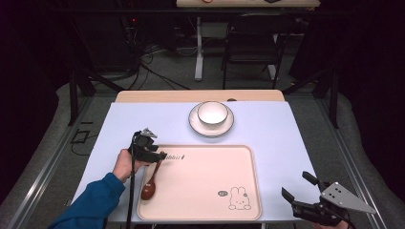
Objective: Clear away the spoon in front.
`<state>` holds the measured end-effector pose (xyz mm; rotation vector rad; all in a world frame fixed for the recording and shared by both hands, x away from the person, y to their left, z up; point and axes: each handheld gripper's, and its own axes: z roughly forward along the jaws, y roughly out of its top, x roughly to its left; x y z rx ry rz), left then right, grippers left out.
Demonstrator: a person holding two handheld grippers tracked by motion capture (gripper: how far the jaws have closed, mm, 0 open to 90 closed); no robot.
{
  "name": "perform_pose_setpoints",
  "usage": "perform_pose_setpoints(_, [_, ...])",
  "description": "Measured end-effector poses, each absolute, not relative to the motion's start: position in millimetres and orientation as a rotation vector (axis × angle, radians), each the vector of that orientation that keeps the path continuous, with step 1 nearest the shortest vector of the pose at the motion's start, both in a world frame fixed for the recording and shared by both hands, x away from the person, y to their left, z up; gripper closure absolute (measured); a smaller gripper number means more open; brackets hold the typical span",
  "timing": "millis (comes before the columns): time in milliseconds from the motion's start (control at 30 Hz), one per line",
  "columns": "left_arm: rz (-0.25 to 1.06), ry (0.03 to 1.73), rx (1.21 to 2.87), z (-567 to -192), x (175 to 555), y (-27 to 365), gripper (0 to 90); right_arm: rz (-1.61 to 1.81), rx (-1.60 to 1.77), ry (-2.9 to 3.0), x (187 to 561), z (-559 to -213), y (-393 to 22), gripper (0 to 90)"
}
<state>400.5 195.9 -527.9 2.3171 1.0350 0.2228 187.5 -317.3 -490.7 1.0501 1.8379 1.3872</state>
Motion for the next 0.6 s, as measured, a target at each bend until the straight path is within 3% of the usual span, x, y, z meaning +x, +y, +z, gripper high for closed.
perform_pose_setpoints(333, [0.310, 1.027, 2.279, -509, 392, 193, 18.7, 1.386, 1.051, 1.838, 187, -491, -317, 11.6])
perform_pose_setpoints(467, [0.361, 1.017, 2.251, -497, 387, 193, 15.1, 1.386, 1.051, 1.836, 187, -491, -317, 11.6])
perform_pose_setpoints(600, [0.425, 1.021, 2.202, -484, 377, 196, 6.2, 1.386, 1.054, 1.836, 187, -491, -317, 11.6])
